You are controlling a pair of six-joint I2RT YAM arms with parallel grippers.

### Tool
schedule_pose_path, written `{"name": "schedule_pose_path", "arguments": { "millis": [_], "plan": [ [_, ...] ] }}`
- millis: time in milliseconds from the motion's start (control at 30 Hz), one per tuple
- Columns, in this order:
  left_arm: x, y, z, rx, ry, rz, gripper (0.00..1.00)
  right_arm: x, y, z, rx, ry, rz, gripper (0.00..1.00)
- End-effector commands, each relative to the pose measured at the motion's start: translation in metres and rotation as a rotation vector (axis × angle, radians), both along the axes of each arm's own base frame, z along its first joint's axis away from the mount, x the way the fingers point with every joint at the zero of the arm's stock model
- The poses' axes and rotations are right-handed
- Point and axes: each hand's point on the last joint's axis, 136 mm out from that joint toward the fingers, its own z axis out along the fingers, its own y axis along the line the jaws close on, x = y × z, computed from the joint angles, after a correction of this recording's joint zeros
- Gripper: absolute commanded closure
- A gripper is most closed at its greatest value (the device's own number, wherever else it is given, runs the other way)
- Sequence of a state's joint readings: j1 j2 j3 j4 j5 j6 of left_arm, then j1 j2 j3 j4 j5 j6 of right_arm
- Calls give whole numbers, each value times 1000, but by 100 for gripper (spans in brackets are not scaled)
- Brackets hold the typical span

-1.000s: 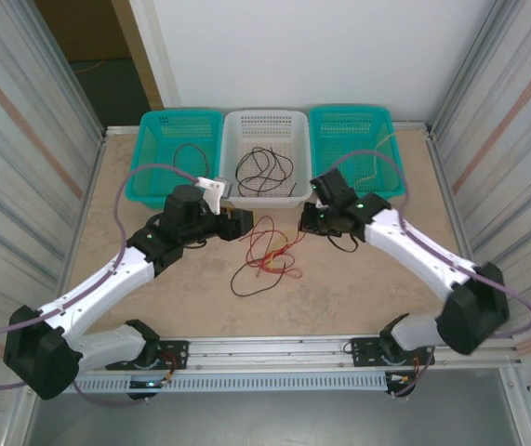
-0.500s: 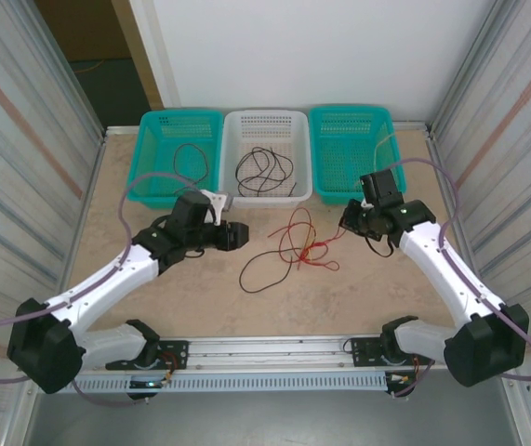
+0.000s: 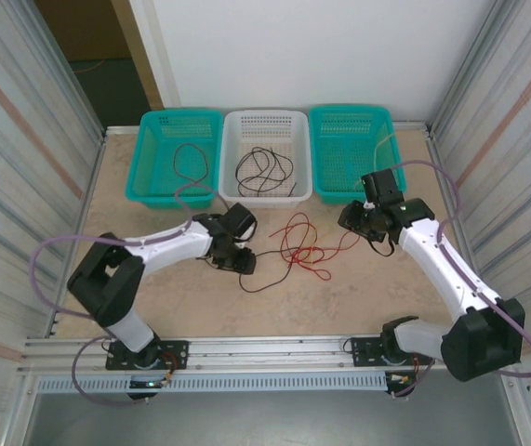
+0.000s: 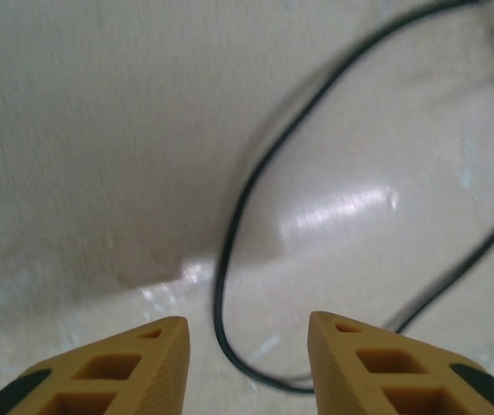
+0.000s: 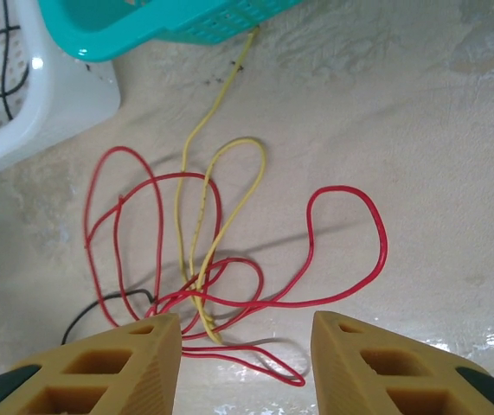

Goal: Untangle the cables

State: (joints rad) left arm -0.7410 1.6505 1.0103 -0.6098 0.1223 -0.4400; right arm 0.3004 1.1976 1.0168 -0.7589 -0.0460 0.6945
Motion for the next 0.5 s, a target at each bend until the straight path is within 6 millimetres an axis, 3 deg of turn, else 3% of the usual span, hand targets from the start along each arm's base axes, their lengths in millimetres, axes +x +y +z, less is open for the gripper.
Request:
{"name": "schedule_pose_path", "arguments": {
  "millis": [0, 300, 467],
  "plan": [
    [13, 5, -2, 106, -32, -39, 61, -5, -5, 16, -15, -46, 10, 57],
    [10, 3, -24, 248, -6, -127, 66, -1, 3, 39, 51, -115, 12, 57],
    [11, 2, -34, 272, 30, -136, 78, 1, 7, 52, 76, -144, 22, 60]
  ]
}}
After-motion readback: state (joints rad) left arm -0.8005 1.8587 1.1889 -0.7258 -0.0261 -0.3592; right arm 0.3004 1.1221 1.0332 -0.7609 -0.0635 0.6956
